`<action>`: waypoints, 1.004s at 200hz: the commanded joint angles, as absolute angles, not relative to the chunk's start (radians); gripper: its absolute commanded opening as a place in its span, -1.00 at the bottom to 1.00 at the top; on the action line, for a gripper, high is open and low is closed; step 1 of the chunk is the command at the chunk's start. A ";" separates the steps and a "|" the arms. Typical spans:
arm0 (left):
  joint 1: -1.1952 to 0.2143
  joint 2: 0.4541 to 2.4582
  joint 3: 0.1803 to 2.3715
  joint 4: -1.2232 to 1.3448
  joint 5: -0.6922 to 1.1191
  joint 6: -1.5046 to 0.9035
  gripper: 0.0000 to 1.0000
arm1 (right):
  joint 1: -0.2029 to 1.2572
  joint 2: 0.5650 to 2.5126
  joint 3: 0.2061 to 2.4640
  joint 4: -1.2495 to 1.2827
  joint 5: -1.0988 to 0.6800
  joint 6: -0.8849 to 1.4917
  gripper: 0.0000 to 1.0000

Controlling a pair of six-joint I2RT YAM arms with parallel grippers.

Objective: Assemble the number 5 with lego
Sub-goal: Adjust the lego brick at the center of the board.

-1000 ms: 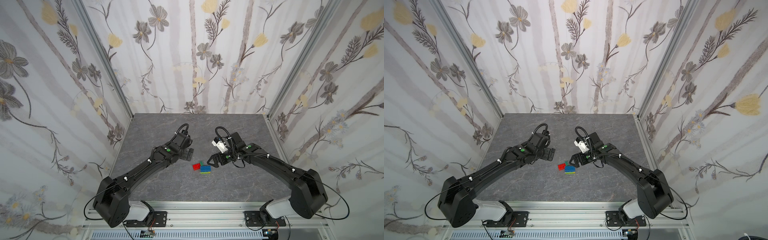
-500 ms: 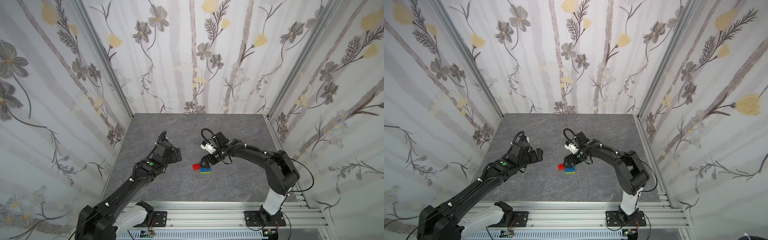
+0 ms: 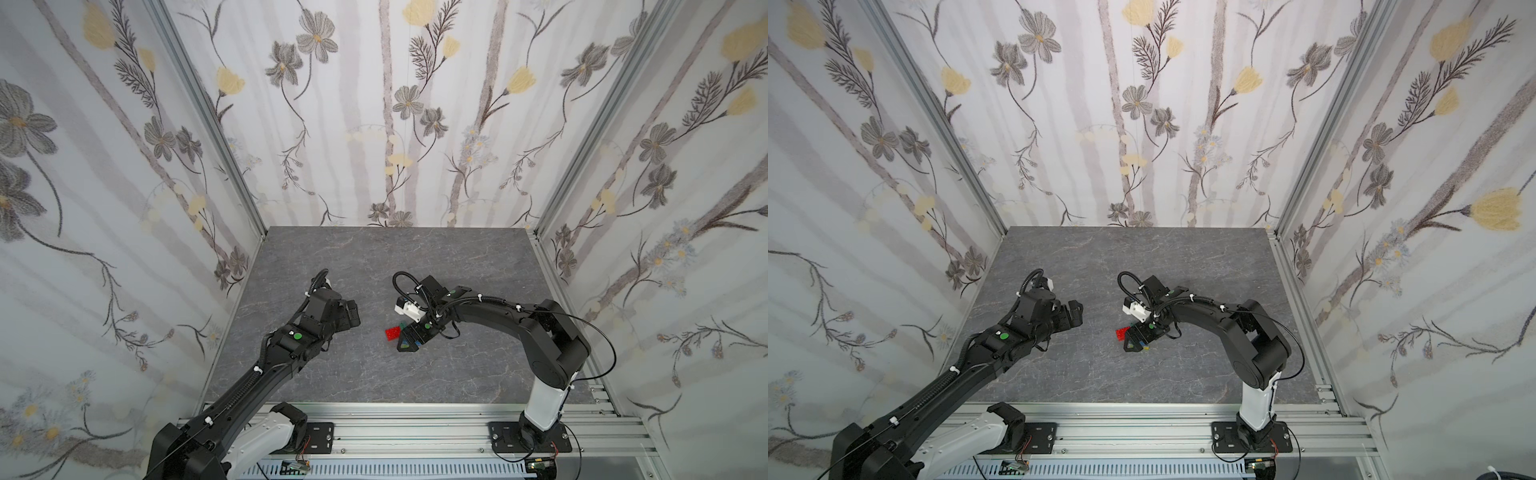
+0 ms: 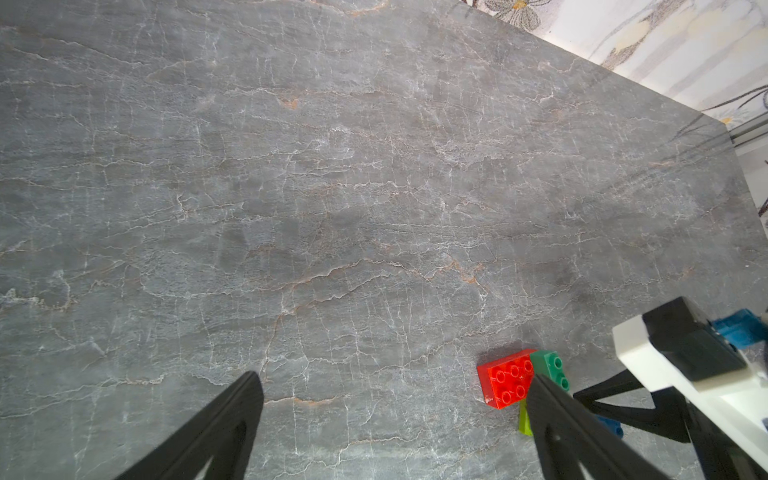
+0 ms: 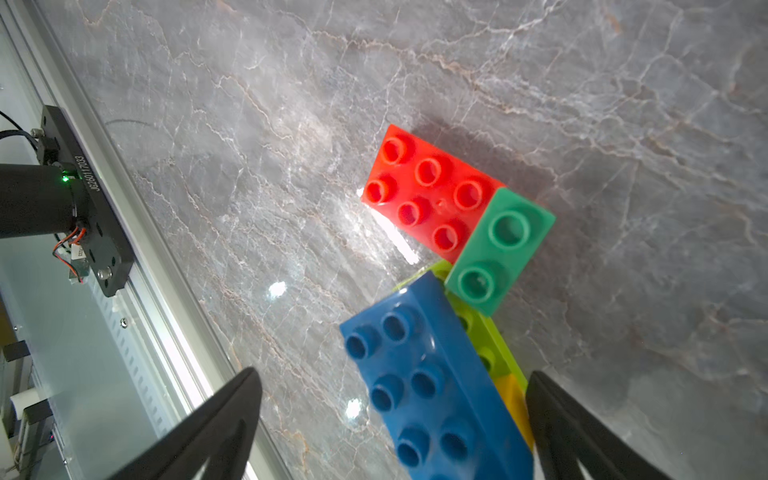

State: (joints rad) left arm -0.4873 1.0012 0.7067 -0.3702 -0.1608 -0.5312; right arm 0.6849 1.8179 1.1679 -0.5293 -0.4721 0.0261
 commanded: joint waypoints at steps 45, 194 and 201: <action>-0.485 1.011 0.698 -0.340 -0.146 -0.561 1.00 | 0.785 1.774 1.126 -0.549 -0.434 0.070 0.94; -0.471 1.009 0.675 -0.333 -0.159 -0.645 1.00 | 0.870 1.844 1.306 -0.701 -0.042 0.341 0.75; -0.468 1.009 0.673 -0.330 -0.154 -0.639 1.00 | 0.874 1.855 1.315 -0.707 -0.036 0.344 0.74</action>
